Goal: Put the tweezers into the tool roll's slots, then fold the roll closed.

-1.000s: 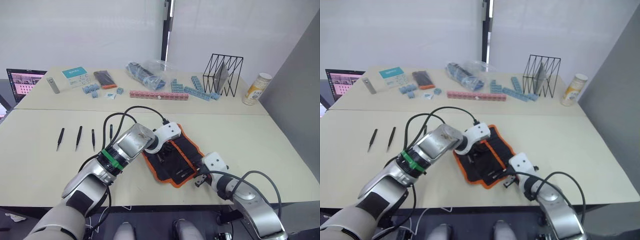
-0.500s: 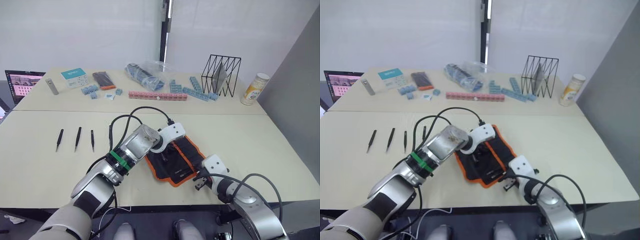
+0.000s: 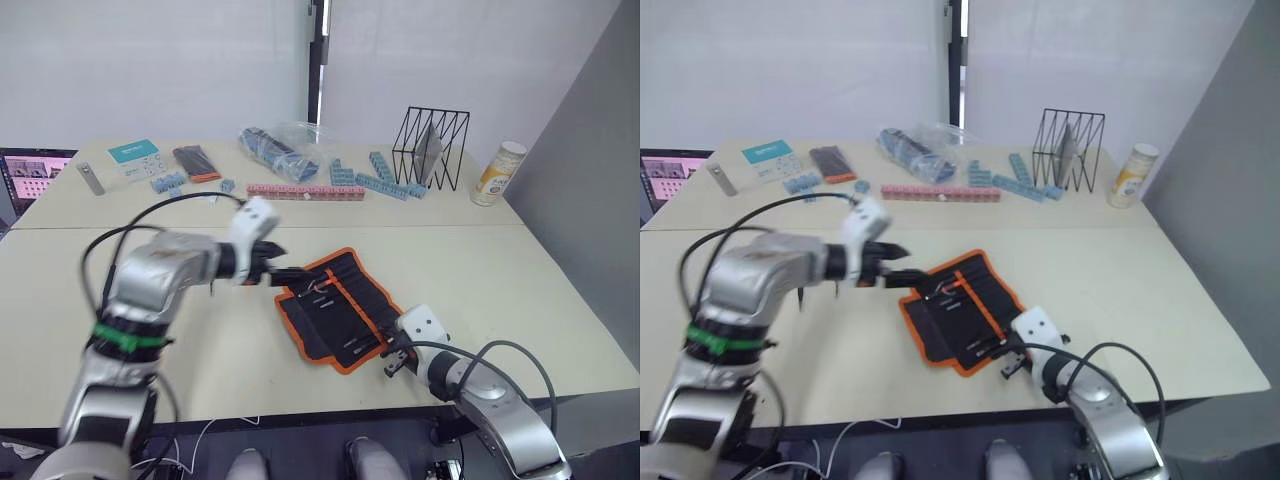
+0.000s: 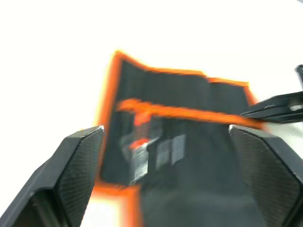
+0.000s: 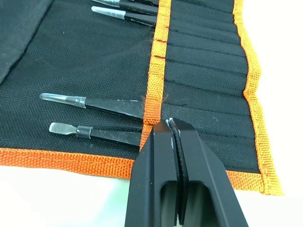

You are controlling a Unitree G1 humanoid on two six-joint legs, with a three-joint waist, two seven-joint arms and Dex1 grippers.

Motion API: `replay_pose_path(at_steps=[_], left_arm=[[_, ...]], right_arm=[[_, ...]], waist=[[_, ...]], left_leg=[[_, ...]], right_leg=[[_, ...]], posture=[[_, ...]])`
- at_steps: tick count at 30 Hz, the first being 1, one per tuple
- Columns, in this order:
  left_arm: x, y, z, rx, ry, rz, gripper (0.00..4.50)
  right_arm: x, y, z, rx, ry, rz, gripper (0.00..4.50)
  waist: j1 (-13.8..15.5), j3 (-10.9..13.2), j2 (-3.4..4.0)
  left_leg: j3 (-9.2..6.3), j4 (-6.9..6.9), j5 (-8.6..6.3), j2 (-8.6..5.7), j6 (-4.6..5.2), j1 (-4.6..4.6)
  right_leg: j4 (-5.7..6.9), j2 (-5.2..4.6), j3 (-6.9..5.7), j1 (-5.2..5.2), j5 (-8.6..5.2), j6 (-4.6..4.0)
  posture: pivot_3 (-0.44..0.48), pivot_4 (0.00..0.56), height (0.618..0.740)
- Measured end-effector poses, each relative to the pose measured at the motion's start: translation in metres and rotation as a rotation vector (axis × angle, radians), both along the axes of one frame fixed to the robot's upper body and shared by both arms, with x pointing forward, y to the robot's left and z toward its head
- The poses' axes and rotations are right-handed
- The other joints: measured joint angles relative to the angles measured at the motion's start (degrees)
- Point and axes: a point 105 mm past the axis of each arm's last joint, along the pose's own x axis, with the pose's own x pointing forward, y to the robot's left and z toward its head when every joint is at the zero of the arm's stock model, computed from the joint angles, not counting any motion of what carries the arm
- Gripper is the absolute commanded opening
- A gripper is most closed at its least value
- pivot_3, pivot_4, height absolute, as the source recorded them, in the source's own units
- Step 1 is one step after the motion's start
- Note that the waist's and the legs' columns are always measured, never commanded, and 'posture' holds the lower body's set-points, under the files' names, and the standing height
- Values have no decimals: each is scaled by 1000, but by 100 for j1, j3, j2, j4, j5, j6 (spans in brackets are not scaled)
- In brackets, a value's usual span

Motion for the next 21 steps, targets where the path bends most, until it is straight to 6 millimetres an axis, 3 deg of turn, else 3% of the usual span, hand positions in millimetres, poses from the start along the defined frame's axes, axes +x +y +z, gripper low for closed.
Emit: replay_pose_path(at_steps=[4,9,11,16,21], left_arm=[[-12,58,-12,-13,-91,193,4450],[-52,132,-32,15,-177,430,4450],[-67,154,-33,-53,-230,556,4450],[-117,198,-40,-40,-312,758,4450],[-169,228,-48,44,-324,893,4450]], right_arm=[[0,-3,-2,-8,13,0,0],[-1,-7,-3,-20,23,23,0],[-2,-8,-3,-18,28,25,0],[-2,-8,-3,-9,33,36,0],[-3,-8,-2,-1,41,49,0]], waist=[[15,2,-17],[21,-7,-28],[36,-16,-43],[37,-19,-46],[21,-19,-47]], left_leg=[[-1,4,-4,2,-6,-3],[12,-6,-17,11,-26,-15],[25,-5,-22,8,-28,-15],[52,-8,-36,12,-29,-14],[58,-3,-55,18,-39,-17]], right_leg=[[-20,-6,-3,-8,-2,-3],[-82,-28,-18,-5,1,-7],[-84,-86,-76,-9,1,-7],[-88,-175,-200,-27,1,-8],[-101,-198,-234,-33,1,-7]], posture=[[0,150,738],[0,150,738],[0,150,738],[0,150,738],[0,150,738]])
